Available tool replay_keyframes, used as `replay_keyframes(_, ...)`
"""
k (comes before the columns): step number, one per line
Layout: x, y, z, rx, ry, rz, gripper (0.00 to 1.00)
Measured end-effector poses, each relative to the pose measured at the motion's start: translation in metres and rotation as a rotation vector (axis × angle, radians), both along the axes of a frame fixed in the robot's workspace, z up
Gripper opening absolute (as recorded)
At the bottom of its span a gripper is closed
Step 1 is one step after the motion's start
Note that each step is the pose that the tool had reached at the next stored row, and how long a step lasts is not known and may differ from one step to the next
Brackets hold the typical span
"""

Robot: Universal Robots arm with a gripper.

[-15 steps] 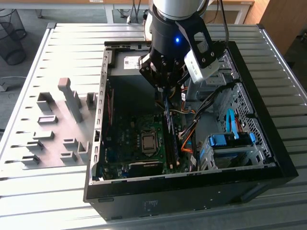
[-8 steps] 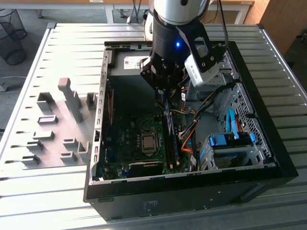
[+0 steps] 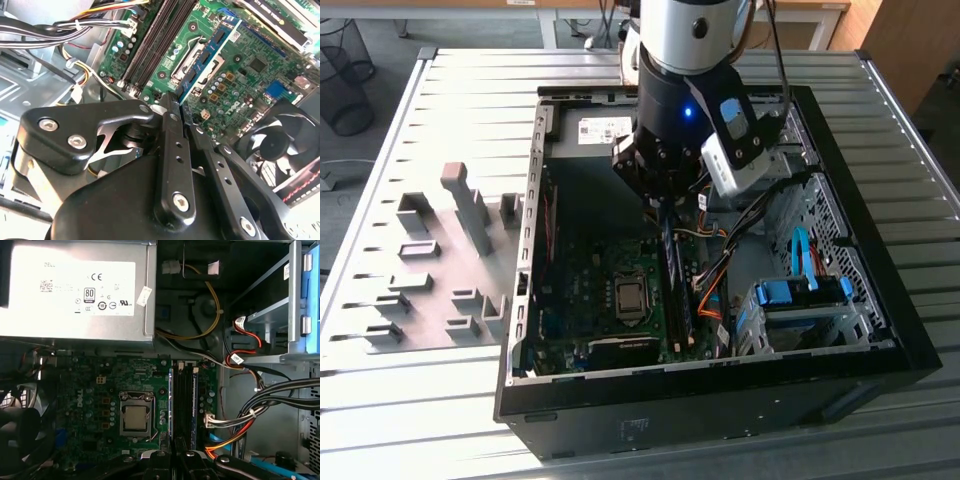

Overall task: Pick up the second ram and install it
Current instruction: 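Insert the second ram into the second slot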

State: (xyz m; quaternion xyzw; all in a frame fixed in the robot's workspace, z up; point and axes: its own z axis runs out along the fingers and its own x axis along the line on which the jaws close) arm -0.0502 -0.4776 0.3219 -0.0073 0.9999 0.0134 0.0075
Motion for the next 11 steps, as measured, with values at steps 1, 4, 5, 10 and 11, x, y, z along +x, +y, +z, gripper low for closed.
replay_keyframes(1, 0.0, 0.0, -0.0018, 0.0, 0.0, 0.0, 0.14)
replay_keyframes(4, 0.0, 0.0, -0.0072, 0.0001, 0.0, 0.0, 0.14)
replay_keyframes(5, 0.0, 0.0, -0.0089, 0.0001, 0.0, 0.0, 0.14)
replay_keyframes(10, 0.0, 0.0, -0.0156, -0.0022, 0.0, 0.0, 0.14)
replay_keyframes(11, 0.0, 0.0, -0.0156, -0.0024, 0.0, 0.0, 0.14)
